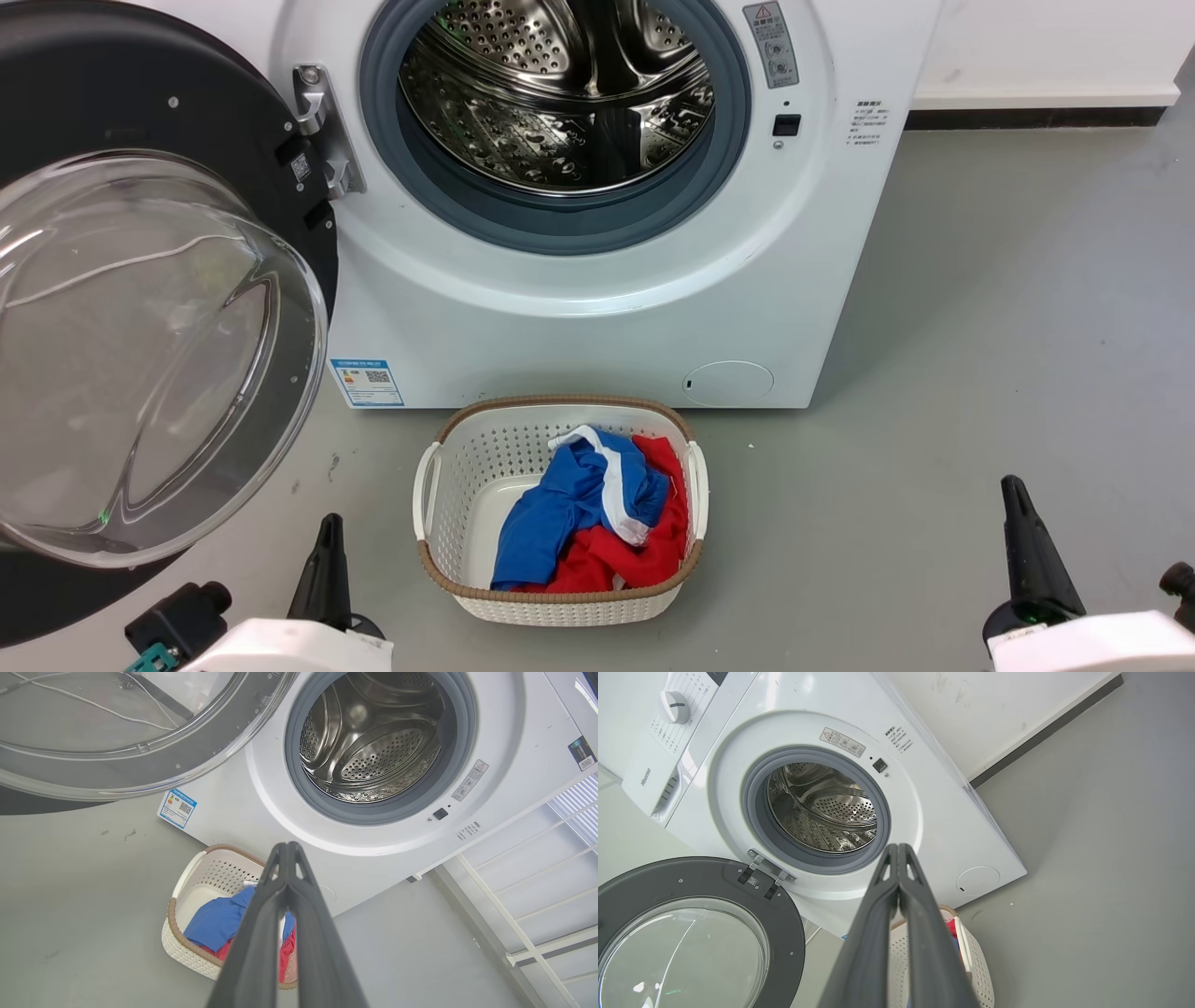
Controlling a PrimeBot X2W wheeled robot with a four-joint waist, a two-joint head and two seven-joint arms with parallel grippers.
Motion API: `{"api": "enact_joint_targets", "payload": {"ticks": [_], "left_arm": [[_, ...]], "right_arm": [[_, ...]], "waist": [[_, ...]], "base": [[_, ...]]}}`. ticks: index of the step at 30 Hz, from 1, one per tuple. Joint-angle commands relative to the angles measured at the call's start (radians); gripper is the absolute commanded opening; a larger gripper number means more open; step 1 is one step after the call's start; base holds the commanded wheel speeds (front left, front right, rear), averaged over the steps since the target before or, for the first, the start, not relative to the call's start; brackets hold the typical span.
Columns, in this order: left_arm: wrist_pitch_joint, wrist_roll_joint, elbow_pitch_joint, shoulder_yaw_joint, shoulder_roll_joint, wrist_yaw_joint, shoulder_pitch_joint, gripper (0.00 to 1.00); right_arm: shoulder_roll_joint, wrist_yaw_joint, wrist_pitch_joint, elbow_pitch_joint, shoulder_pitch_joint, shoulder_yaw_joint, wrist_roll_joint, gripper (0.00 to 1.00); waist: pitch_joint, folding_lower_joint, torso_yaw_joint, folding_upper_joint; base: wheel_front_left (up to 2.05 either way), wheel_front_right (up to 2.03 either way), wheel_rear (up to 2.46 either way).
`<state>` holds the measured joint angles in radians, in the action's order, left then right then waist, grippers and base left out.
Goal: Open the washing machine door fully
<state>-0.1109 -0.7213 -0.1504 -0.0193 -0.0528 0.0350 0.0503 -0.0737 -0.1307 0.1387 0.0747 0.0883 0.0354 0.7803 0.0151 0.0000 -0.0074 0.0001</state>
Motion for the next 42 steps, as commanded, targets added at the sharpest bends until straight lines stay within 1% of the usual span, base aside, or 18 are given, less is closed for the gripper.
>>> {"api": "enact_joint_targets", "payload": {"ticks": [1,18,42], "left_arm": [[0.008,-0.039,0.007,-0.008,-0.005,0.006,-0.033,0.0],[0.063,-0.264,-0.02,-0.028,-0.006,0.03,-0.068,0.0],[0.125,-0.514,-0.05,-0.052,-0.005,0.058,-0.107,0.0]], "right_arm": [[-0.01,0.0,-0.007,-0.003,-0.029,0.0,0.041,0.0],[-0.013,0.0,-0.059,0.041,-0.074,0.005,0.26,0.0],[-0.013,0.0,-0.121,0.092,-0.124,0.016,0.502,0.0]], "waist": [[0.0,0.0,0.0,-0.0001],[-0.002,0.0,0.002,-0.0001],[-0.006,0.0,0.003,-0.0001]], "base": [[0.0,0.0,0.0],[0.0,0.0,0.0],[0.0,0.0,0.0]]}}
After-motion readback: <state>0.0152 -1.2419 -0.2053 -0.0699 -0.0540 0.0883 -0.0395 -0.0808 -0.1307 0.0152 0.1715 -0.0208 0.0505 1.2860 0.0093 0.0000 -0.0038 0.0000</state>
